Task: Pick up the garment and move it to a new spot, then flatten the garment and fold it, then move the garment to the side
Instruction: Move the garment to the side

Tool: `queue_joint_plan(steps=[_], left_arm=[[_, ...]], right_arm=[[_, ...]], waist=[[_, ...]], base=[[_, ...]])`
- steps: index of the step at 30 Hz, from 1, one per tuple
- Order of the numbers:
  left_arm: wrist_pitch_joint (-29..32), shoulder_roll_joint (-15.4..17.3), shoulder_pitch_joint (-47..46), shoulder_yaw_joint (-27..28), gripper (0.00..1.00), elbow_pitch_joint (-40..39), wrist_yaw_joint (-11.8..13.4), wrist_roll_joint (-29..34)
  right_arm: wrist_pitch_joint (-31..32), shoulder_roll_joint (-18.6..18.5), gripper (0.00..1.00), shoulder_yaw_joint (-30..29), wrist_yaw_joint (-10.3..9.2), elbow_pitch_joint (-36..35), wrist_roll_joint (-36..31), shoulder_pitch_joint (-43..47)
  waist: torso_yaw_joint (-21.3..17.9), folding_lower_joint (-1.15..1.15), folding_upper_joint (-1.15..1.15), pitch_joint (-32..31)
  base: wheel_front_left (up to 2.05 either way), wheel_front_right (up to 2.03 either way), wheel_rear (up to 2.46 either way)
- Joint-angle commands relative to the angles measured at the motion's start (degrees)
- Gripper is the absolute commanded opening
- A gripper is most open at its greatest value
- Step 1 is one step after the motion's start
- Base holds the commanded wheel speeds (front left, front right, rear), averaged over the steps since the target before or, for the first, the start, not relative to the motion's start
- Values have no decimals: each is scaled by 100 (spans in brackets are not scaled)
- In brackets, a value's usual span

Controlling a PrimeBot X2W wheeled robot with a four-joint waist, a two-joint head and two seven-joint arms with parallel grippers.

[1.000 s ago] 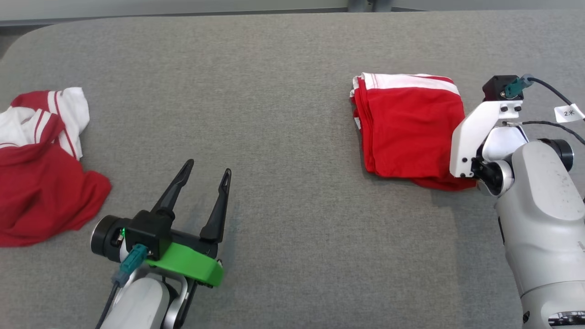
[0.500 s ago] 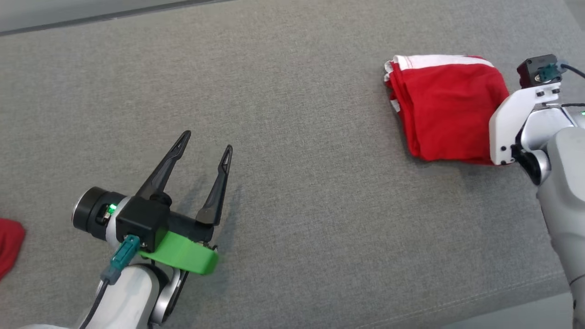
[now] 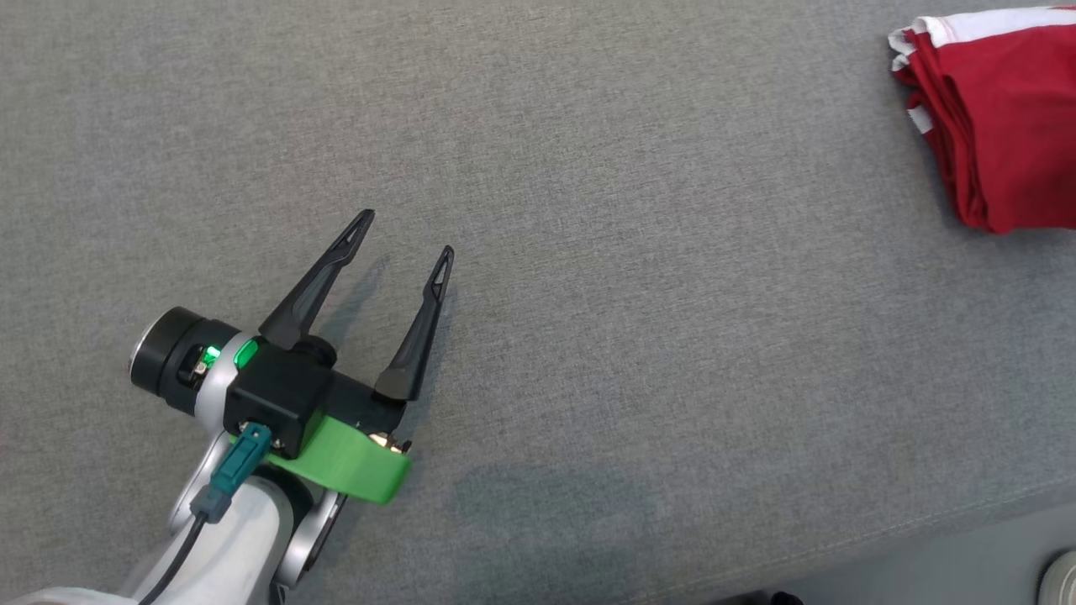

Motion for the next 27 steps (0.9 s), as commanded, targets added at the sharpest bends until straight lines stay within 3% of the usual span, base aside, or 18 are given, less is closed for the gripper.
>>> queue_joint_plan(steps=[1, 4, 5, 12, 16, 21, 27], left_arm=[[3, 46, -96, -7, 100, -27, 3, 25], [-2, 48, -121, -24, 100, -35, 5, 30], [-9, 40, -128, -34, 100, -32, 9, 33], [-146, -36, -153, -84, 100, 98, 65, 61], [-358, -88, -4, -79, 100, 261, 136, 51], [-646, -258, 264, 19, 100, 613, 282, -161], [-764, -451, 633, 390, 100, 1247, 542, -628]], right_arm=[[-103, -55, 0, -23, -10, 95, -65, -83], [-318, -146, 0, -54, -10, 258, -216, -179], [-385, -174, 100, -60, -11, 297, -281, -200], [-821, -69, 100, -438, -11, 537, -396, -195], [-1381, 123, 100, -683, -10, 457, -369, 54], [-2194, 378, 100, -874, -10, 306, -87, 552], [-2658, 858, 100, -990, -10, -266, 501, 1354]], waist=[[174, 0, 0, 147], [243, 0, 0, 175], [262, 0, 0, 174], [401, 0, 0, -50], [467, 0, 0, -405], [573, 0, 0, -1035], [619, 0, 0, -1810]], base=[[0, 0, 0], [0, 0, 0], [0, 0, 0], [0, 0, 0], [0, 0, 0], [0, 0, 0], [0, 0, 0]])
